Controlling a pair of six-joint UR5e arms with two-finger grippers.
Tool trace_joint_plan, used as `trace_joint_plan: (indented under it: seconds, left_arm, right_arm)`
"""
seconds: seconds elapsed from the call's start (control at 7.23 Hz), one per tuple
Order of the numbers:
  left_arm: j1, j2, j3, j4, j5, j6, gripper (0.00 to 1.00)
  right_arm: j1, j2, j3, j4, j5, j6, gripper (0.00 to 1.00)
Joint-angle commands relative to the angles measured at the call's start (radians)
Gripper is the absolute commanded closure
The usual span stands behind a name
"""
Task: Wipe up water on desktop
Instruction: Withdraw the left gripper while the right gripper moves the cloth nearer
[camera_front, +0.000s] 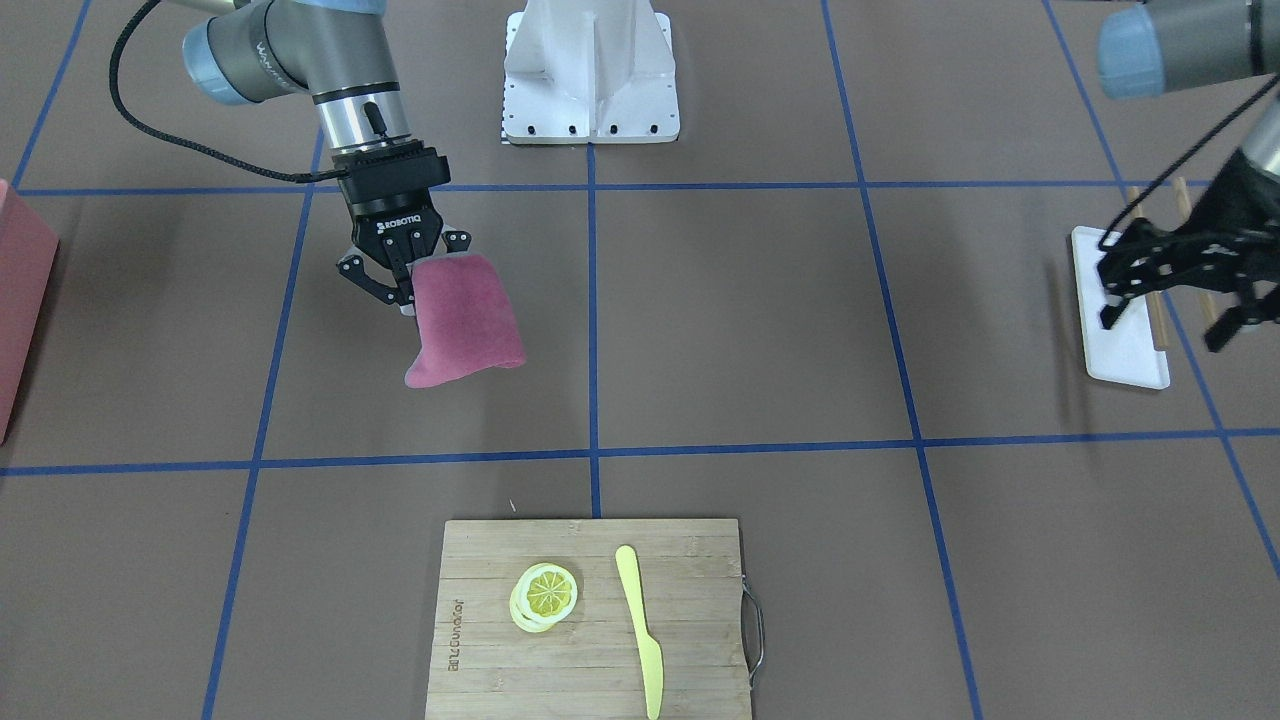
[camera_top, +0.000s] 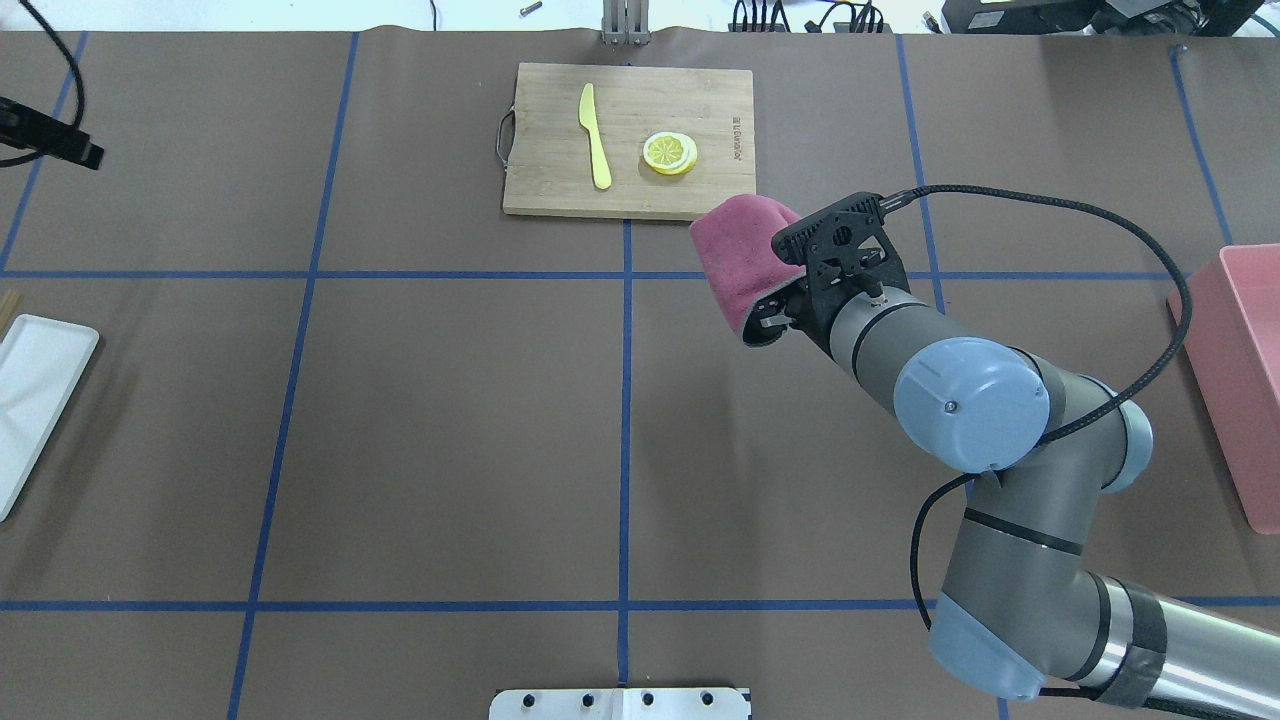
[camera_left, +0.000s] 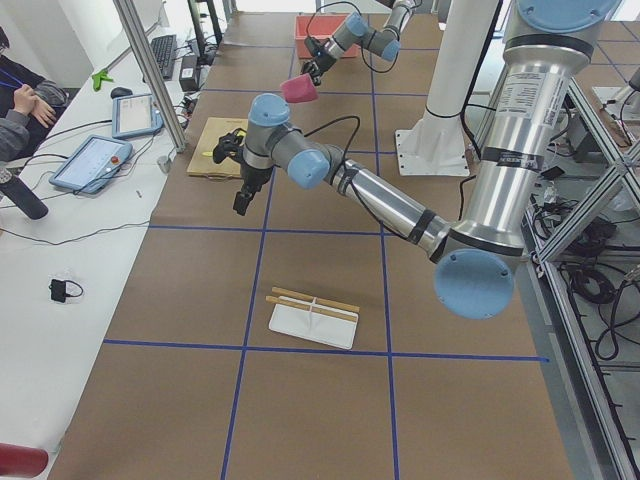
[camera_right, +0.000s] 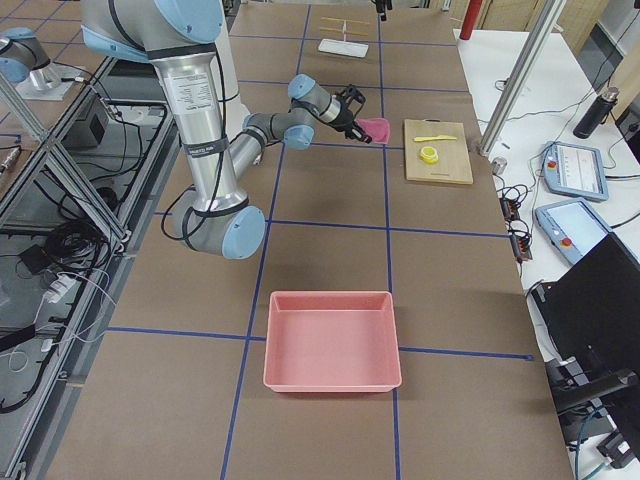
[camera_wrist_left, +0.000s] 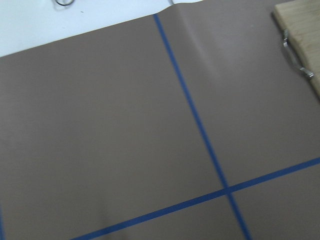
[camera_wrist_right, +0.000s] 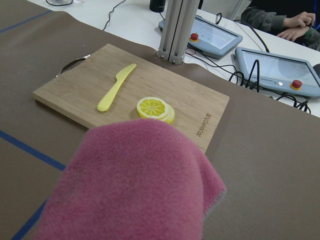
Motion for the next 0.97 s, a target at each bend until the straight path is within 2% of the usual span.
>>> trace_joint_plan:
  seconds: [0.0, 0.14, 0.28, 0.55, 0.69, 0.83]
  left_arm:
    - [-0.268, 0.022, 0.123, 0.133, -0.107, 0.426, 0.02]
    - [-0.335, 0.022, 0.171, 0.175, -0.107, 0.517, 0.02]
    - [-0.37, 0.022, 0.211, 0.18, -0.109, 0.554, 0.02]
    - [-0.374, 0.073, 0.231, 0.169, -0.098, 0.561, 0.02]
    - [-0.374, 0.08, 0.232, 0.173, -0.1, 0.626, 0.02]
    - [-0.375, 0.082, 0.234, 0.178, -0.103, 0.643, 0.02]
  right_arm:
    - [0.019, -0.01, 0.007, -0.132, 0.055, 0.007, 1.0]
    - [0.02, -0.013, 0.016, -0.232, 0.055, 0.006, 1.0]
    - [0.02, -0.014, 0.058, -0.379, 0.057, 0.006, 1.0]
    - [0.019, -0.013, 0.19, -0.693, 0.077, 0.004, 1.0]
    - [0.01, -0.013, 0.203, -0.84, 0.071, 0.004, 1.0]
    - [-0.024, -0.016, 0.198, -0.906, 0.057, 0.003, 1.0]
